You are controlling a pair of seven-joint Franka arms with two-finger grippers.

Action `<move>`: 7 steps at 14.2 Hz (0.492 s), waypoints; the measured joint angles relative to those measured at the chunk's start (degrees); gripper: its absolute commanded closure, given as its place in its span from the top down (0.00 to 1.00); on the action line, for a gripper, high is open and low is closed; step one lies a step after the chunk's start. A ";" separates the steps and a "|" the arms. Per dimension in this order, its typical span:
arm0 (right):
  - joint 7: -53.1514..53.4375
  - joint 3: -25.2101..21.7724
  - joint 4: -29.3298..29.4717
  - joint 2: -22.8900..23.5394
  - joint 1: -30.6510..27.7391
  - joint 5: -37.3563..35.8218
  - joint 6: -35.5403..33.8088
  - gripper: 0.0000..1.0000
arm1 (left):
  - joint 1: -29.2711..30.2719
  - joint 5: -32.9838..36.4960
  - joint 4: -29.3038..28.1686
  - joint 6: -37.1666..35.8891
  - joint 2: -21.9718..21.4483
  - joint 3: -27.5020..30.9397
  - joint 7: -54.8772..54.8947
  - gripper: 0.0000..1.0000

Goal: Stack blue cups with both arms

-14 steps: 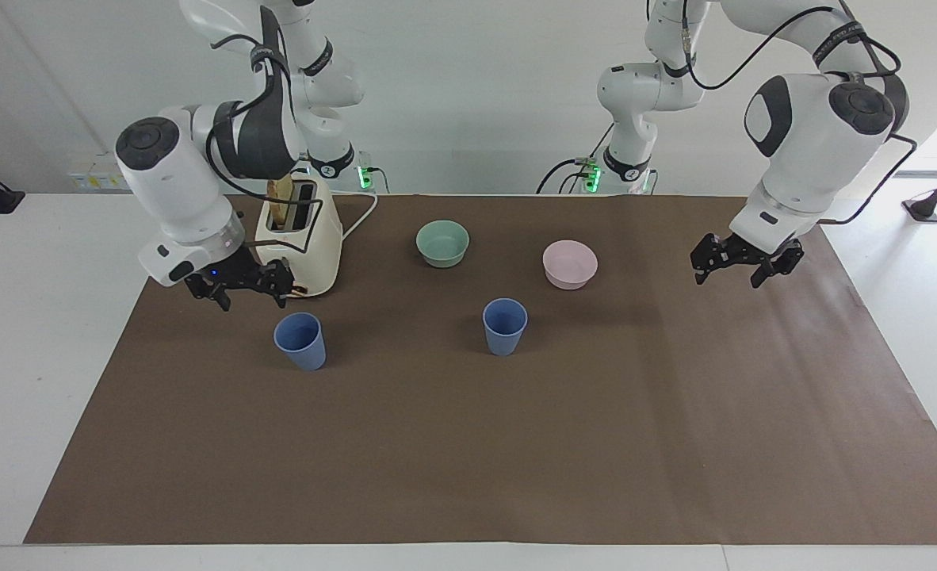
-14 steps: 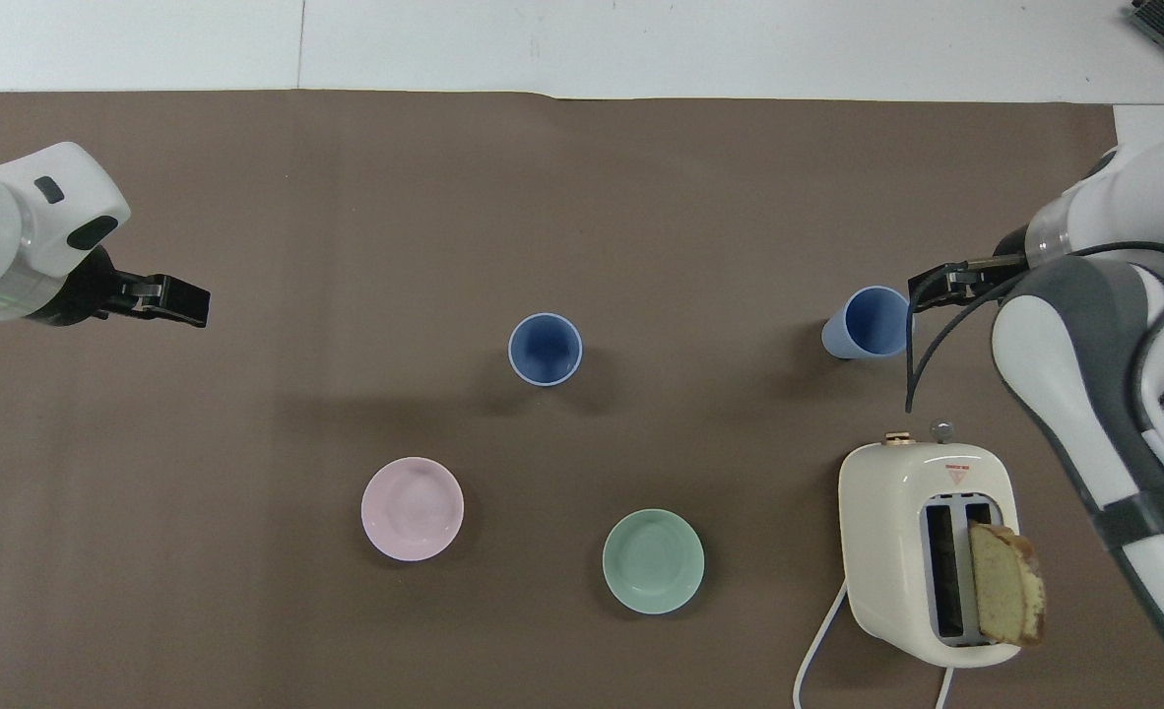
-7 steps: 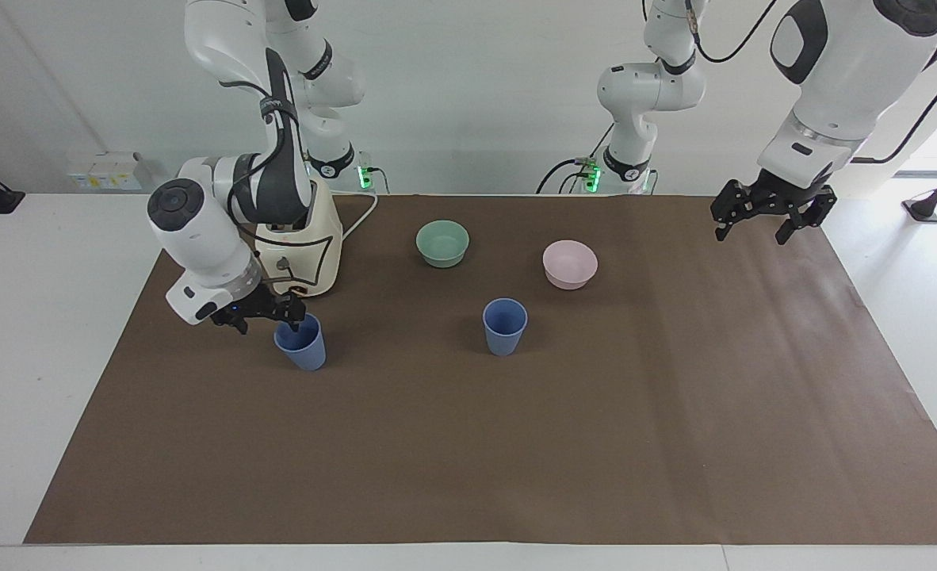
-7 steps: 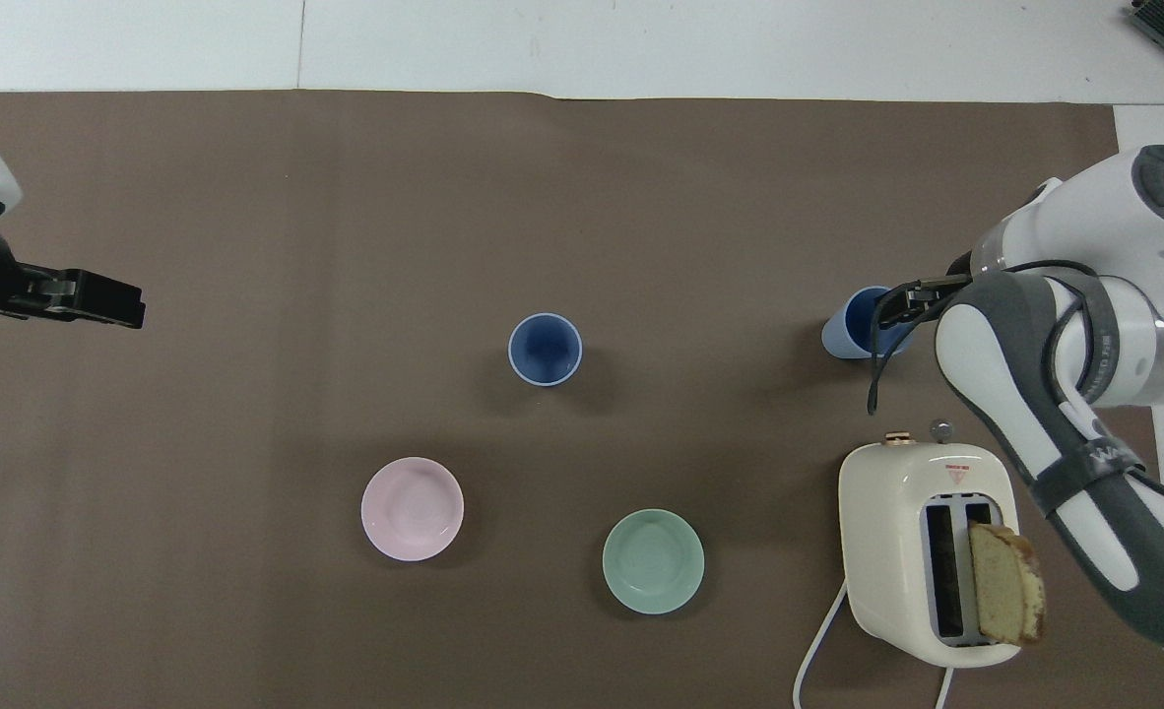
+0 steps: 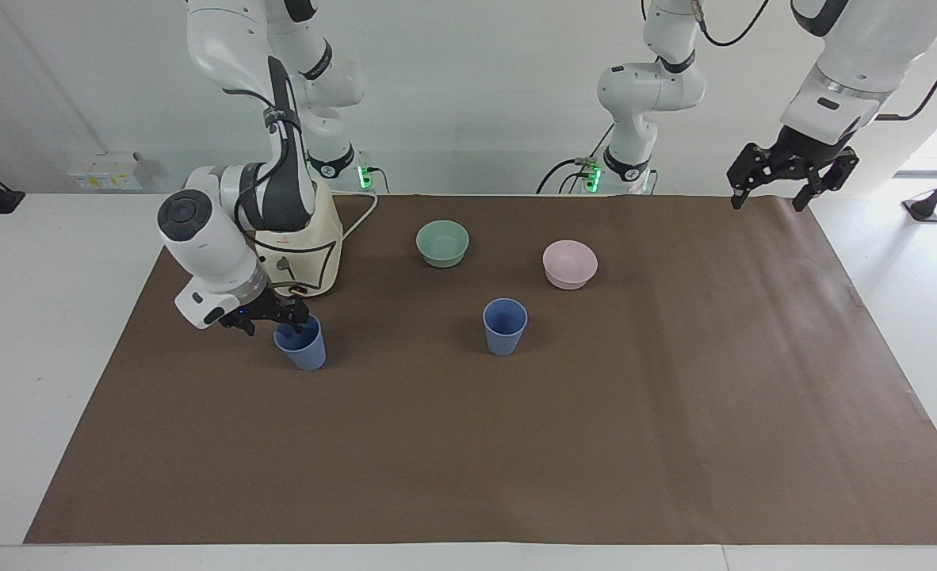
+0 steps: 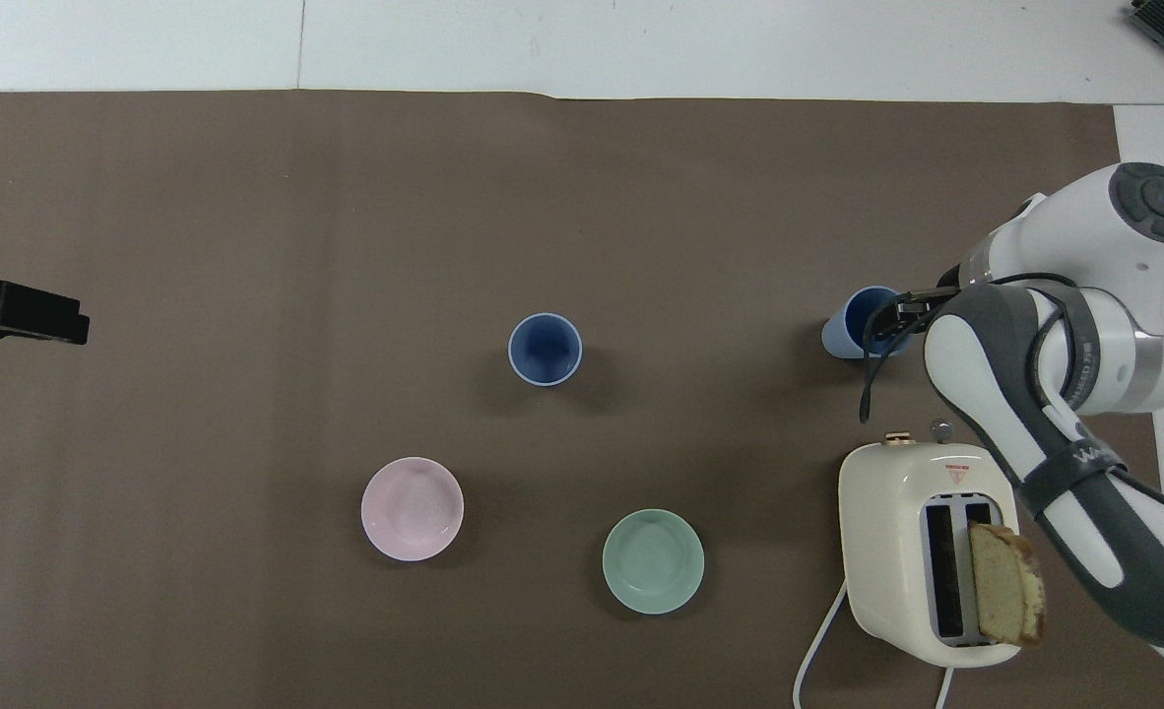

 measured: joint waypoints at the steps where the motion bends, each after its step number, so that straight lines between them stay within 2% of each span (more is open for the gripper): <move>1: 0.00 0.00 0.00 0.00 0.00 0.00 0.00 0.08 | 0.04 0.00 0.00 0.00 -0.22 0.14 0.00 1.00; 2: 0.01 0.00 0.00 0.01 0.00 0.00 0.00 0.00 | 0.05 0.00 0.00 0.00 -0.35 0.20 0.00 1.00; 7: 0.01 0.14 0.24 -0.09 0.02 0.37 0.13 0.00 | 0.05 0.00 -0.06 -0.03 -0.37 -0.01 -0.06 1.00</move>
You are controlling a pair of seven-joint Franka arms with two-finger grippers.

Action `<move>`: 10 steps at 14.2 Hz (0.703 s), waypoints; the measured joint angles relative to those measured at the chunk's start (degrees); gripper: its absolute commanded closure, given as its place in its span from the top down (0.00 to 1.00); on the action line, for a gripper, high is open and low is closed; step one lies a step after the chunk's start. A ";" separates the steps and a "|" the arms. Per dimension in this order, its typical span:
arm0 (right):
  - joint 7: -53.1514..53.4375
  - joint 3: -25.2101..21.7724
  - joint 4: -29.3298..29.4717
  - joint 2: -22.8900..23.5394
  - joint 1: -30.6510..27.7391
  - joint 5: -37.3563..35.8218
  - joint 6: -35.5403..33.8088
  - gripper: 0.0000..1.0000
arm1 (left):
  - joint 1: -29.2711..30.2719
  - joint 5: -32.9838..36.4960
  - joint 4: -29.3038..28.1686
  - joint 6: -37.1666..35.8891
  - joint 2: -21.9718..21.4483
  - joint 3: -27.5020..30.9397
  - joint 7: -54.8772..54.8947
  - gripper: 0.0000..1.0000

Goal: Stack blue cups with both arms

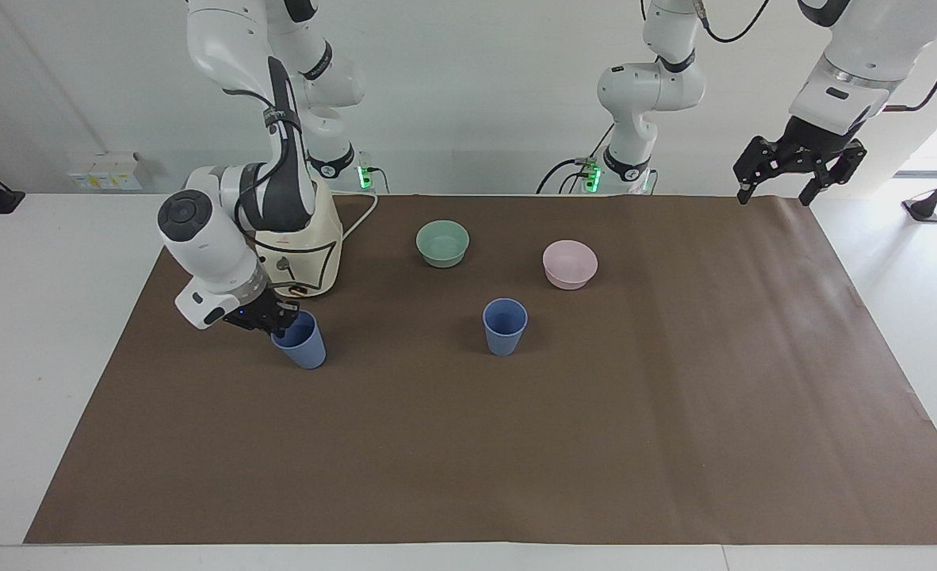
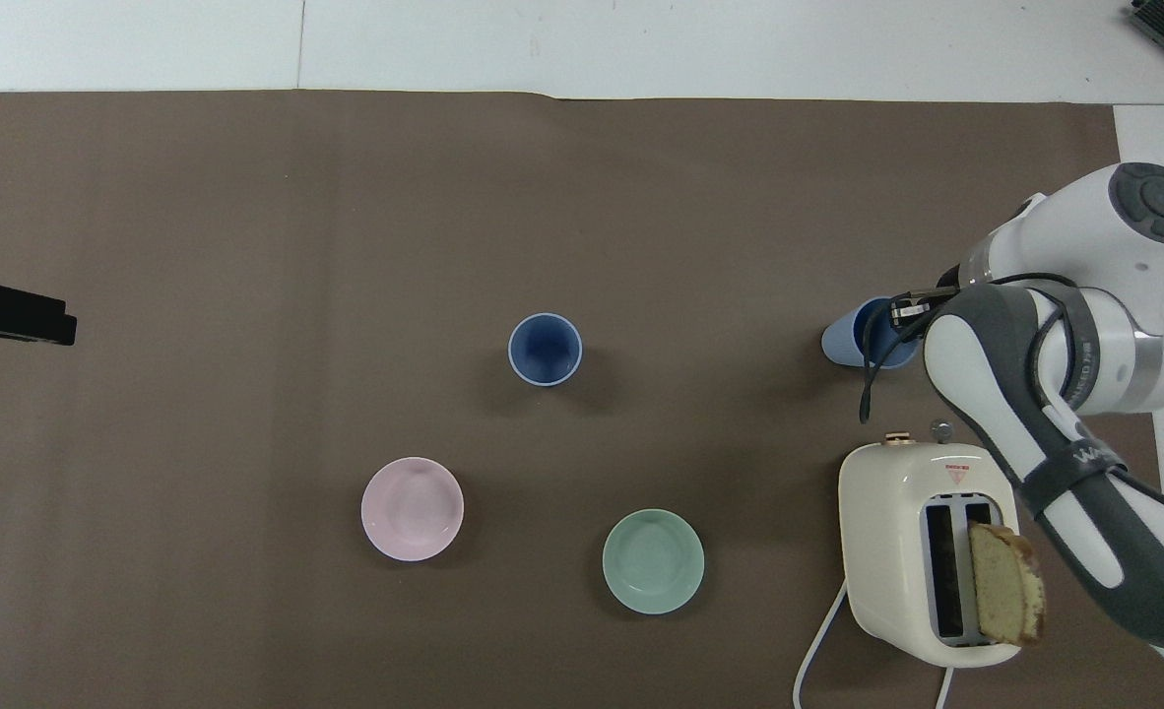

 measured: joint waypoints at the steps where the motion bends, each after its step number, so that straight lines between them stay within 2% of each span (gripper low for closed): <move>1: 0.00 0.07 0.13 -0.10 0.06 -0.05 0.00 0.00 | 0.00 0.00 -0.05 0.00 0.00 -0.05 -0.28 1.00; 6: 0.98 0.37 3.12 -0.04 0.04 -0.09 -1.13 0.00 | 0.00 0.00 -0.15 0.05 0.10 0.04 -1.34 1.00; 10: 11.93 5.42 10.89 -0.19 0.35 -0.09 -7.96 0.00 | 0.00 0.00 -1.71 0.03 -0.39 -0.19 -1.46 1.00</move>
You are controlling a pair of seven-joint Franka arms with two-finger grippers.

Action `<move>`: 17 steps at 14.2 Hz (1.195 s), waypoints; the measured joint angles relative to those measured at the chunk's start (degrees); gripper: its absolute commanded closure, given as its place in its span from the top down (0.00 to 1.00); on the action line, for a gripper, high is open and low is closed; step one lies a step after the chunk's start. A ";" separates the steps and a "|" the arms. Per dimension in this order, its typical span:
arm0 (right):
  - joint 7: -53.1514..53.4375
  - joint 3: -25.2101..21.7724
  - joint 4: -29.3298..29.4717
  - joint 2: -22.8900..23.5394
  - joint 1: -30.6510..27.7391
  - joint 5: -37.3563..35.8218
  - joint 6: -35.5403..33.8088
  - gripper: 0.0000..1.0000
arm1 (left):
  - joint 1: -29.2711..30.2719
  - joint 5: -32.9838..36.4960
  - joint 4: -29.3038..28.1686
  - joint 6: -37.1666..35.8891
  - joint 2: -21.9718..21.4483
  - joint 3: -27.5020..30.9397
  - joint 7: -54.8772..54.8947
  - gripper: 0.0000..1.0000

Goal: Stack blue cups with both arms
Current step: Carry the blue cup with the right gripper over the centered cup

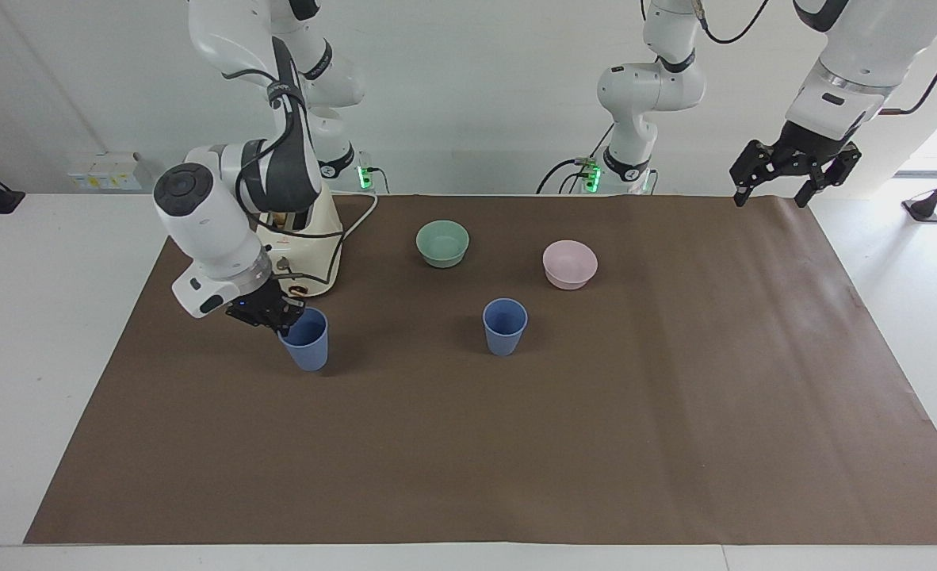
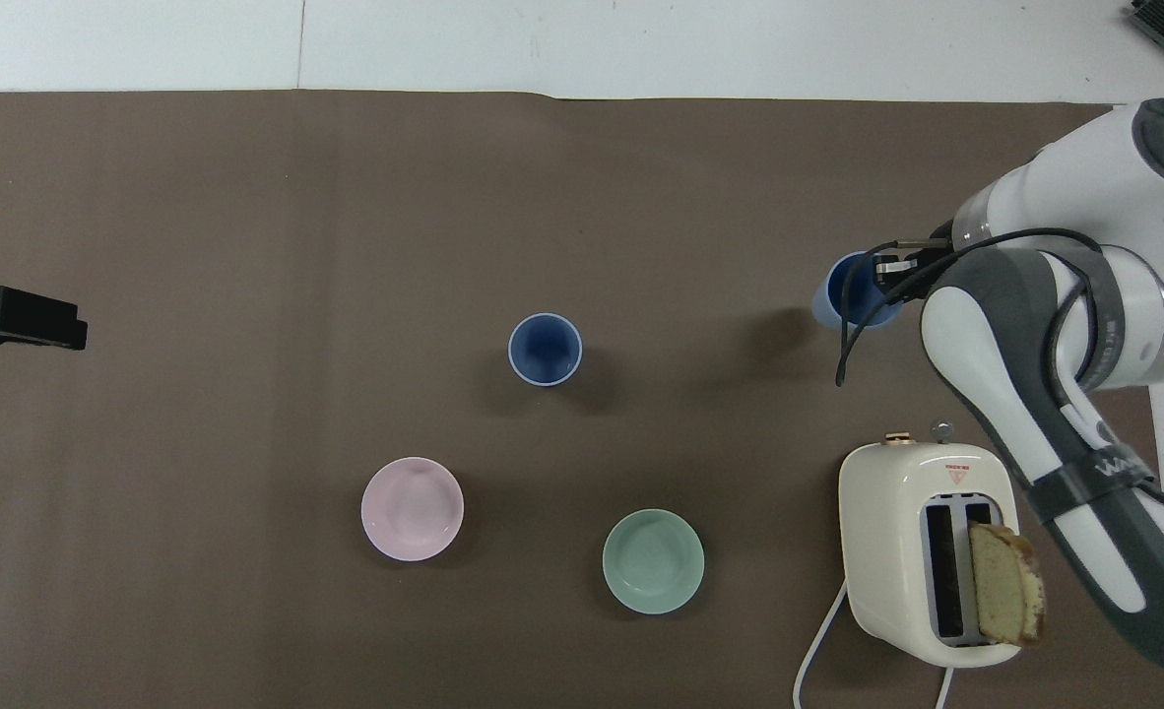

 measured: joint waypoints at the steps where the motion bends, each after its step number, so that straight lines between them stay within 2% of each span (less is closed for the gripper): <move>1: 2.72 1.68 2.06 -0.04 0.30 0.00 -1.55 0.00 | 0.00 0.00 -0.90 0.00 -0.48 0.02 -0.03 1.00; 3: 8.76 3.82 4.84 -0.05 2.63 0.00 -2.84 0.00 | 0.00 0.00 -2.03 0.02 -1.27 0.02 -0.06 1.00; 7: 20.62 4.35 8.25 0.38 11.86 -0.04 -2.91 0.00 | 0.00 -0.03 -2.57 0.03 -1.88 0.02 -0.23 1.00; 11: 22.51 4.39 10.08 0.79 16.89 0.19 -2.91 0.00 | 0.00 -0.10 -2.60 0.04 -1.92 0.06 -0.30 1.00; 14: 23.49 4.40 10.54 0.85 19.21 3.34 -2.83 0.00 | 0.00 -0.11 -2.61 0.04 -1.92 0.06 -0.30 1.00; 17: 26.51 4.42 10.66 1.78 22.04 3.98 -0.17 0.00 | 0.00 -0.12 -2.61 0.04 -1.92 0.05 -0.30 1.00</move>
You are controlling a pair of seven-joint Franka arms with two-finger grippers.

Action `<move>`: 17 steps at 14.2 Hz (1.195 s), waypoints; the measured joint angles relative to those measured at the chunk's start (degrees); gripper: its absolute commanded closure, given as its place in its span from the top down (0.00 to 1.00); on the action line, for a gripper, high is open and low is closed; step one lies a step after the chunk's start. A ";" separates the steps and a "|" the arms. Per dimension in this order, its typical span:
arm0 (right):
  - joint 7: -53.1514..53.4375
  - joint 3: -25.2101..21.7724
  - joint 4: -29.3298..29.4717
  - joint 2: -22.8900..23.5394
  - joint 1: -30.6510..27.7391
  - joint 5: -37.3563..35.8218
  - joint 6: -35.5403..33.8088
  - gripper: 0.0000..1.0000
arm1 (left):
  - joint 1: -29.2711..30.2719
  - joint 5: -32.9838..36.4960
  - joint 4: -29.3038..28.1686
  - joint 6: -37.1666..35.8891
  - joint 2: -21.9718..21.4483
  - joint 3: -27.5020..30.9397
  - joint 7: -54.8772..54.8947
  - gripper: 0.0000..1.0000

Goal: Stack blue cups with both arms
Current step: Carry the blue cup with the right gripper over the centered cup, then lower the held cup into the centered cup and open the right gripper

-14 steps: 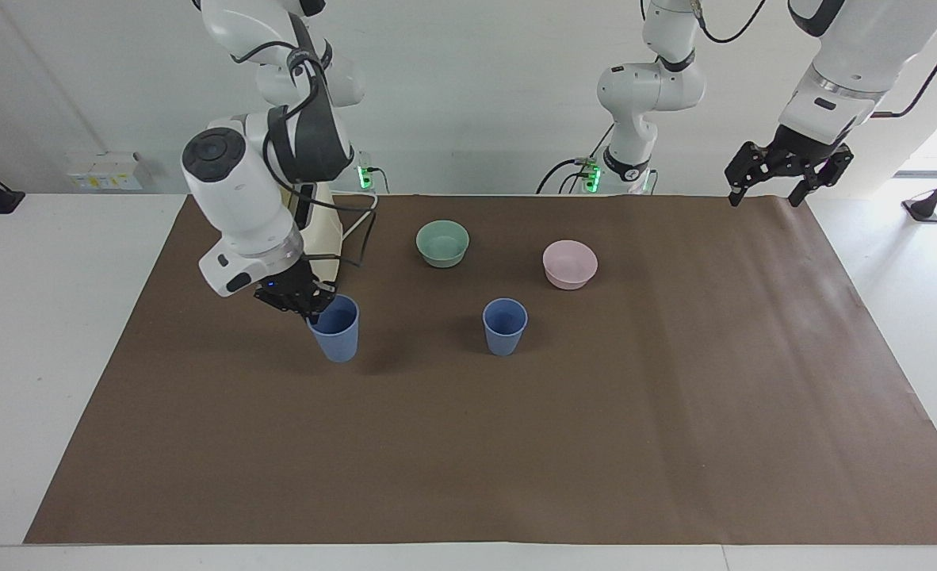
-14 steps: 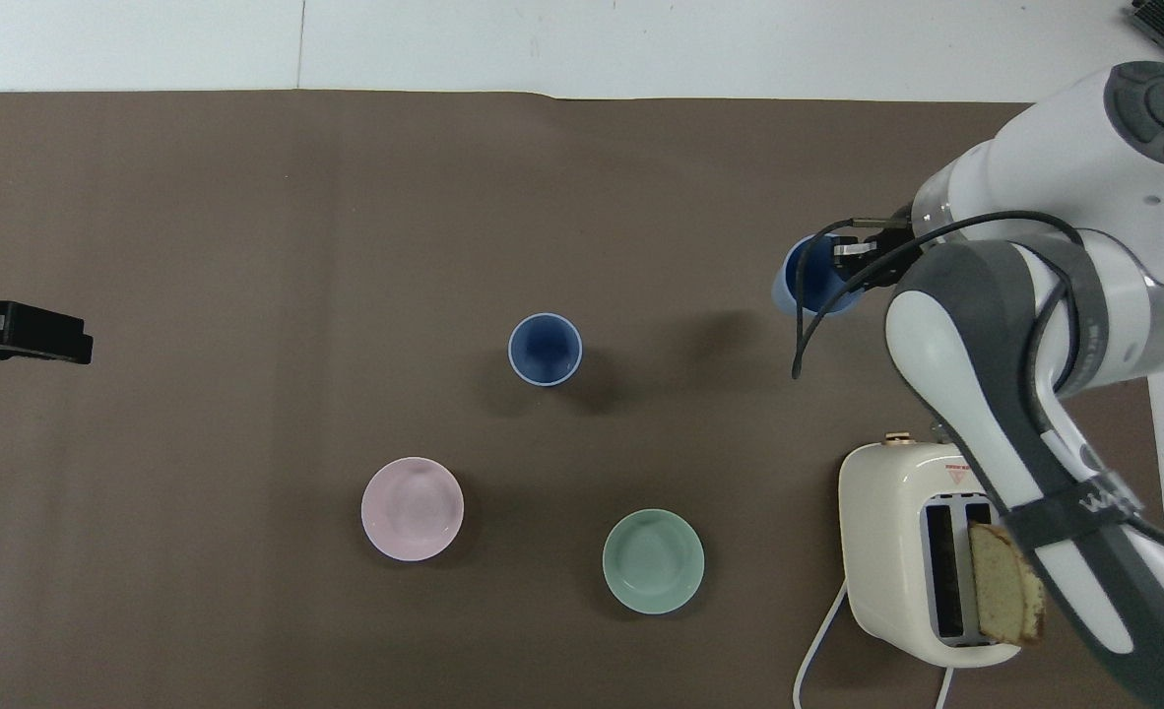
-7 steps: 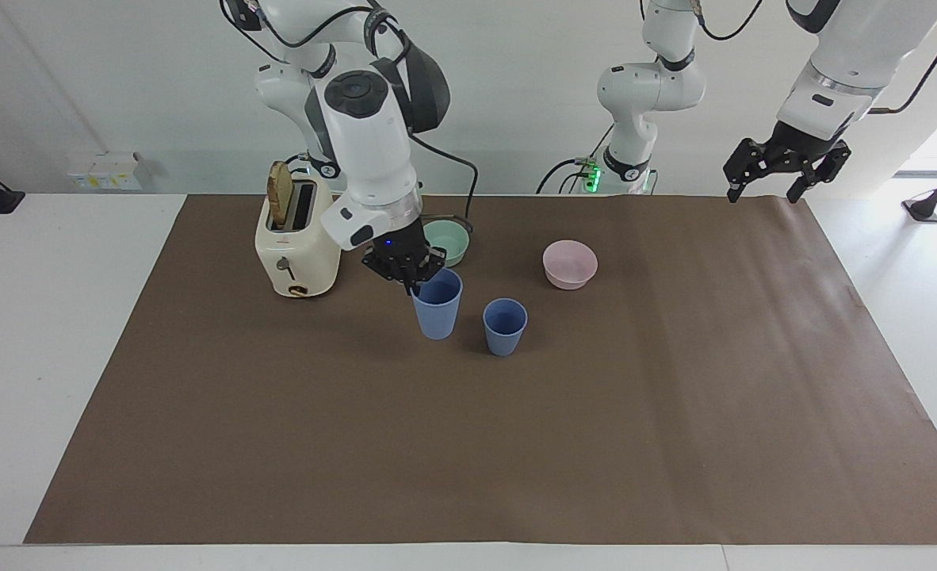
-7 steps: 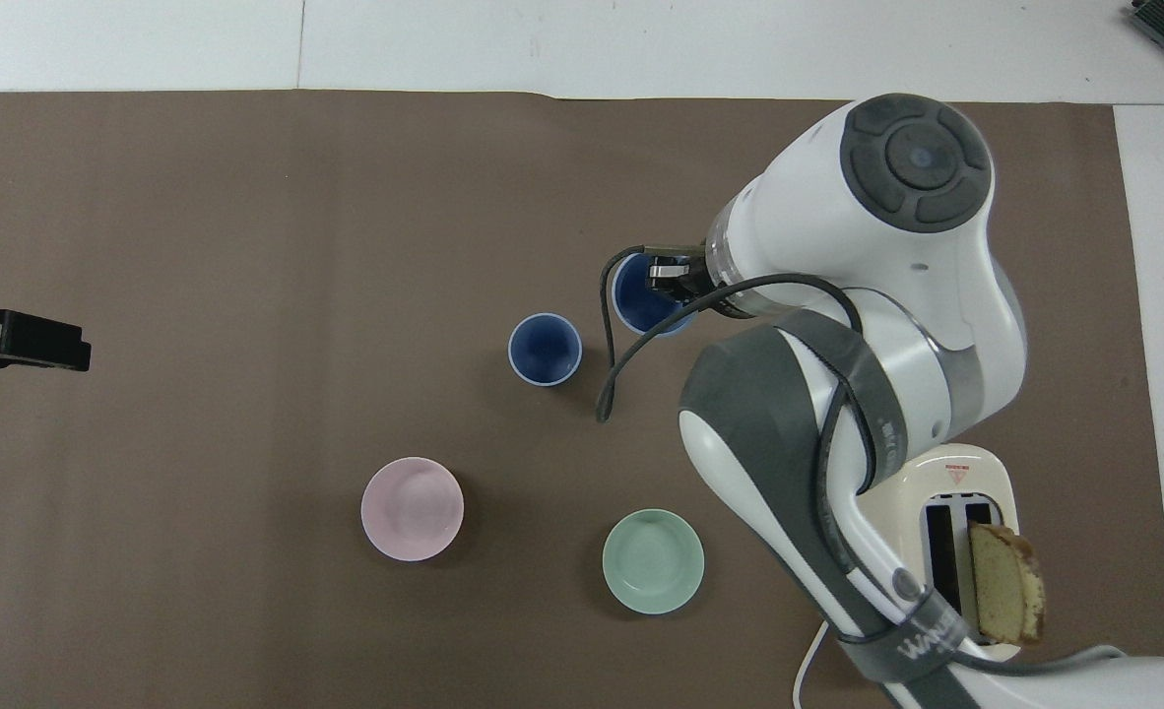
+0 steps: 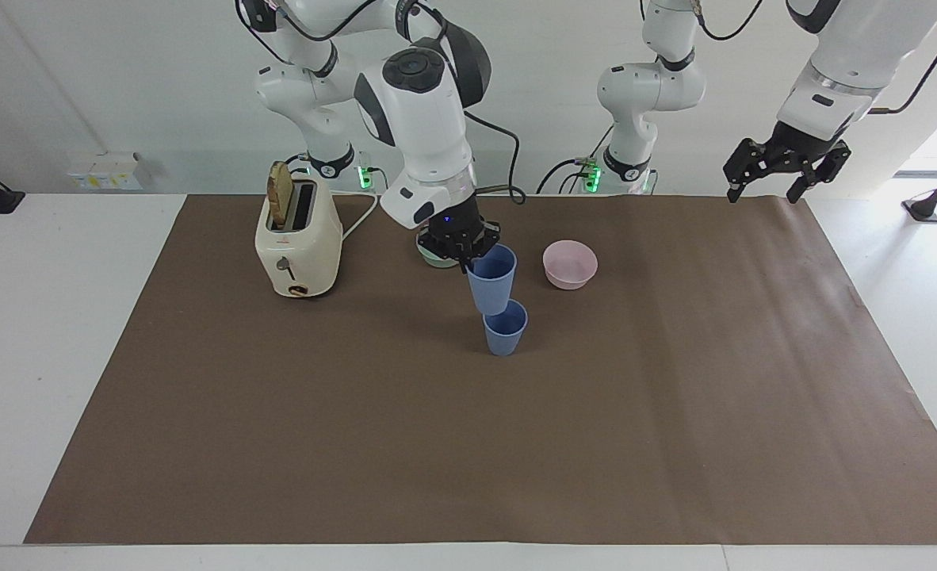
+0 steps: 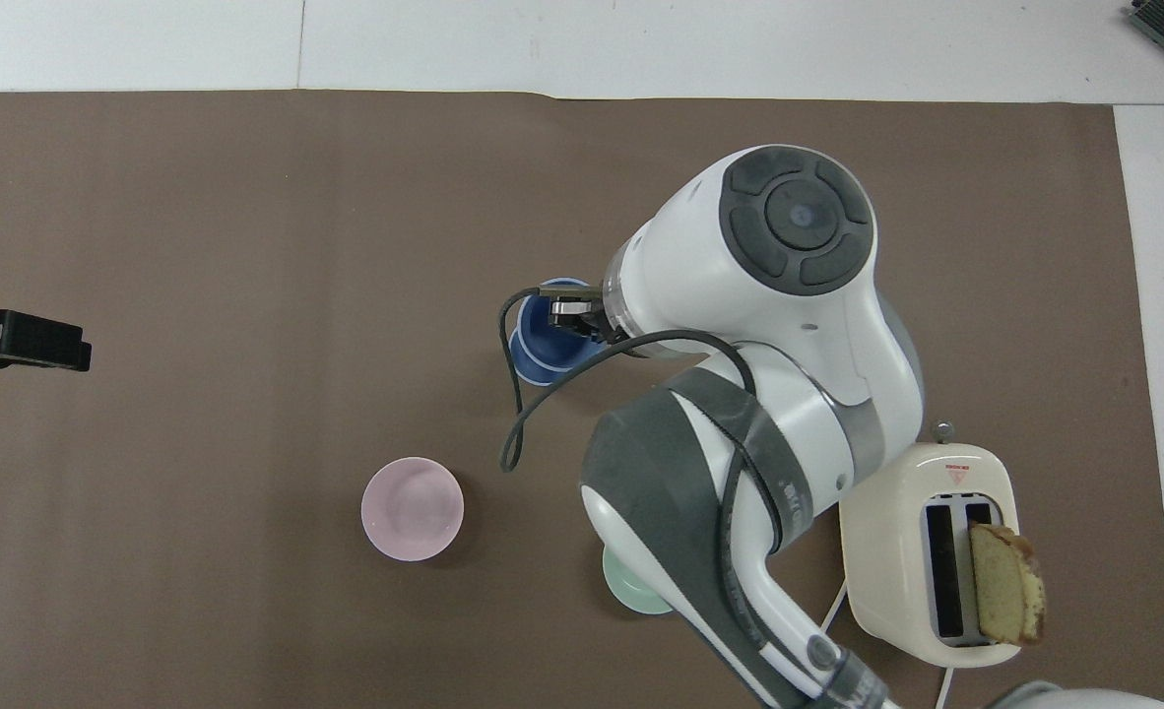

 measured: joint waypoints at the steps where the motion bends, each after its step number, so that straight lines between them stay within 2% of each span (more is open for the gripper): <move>1: 0.43 -0.01 0.00 0.80 0.58 0.00 0.85 0.00 | 0.00 0.00 0.00 0.00 0.00 0.00 0.00 1.00; 6: 0.46 -0.09 0.01 4.41 1.45 0.00 2.97 0.00 | 0.00 0.00 -0.03 0.00 0.00 0.00 0.00 1.00; 17: 0.46 -0.42 -0.79 4.91 1.08 0.00 2.76 0.00 | 0.00 0.00 -0.07 0.00 0.00 -0.06 0.00 1.00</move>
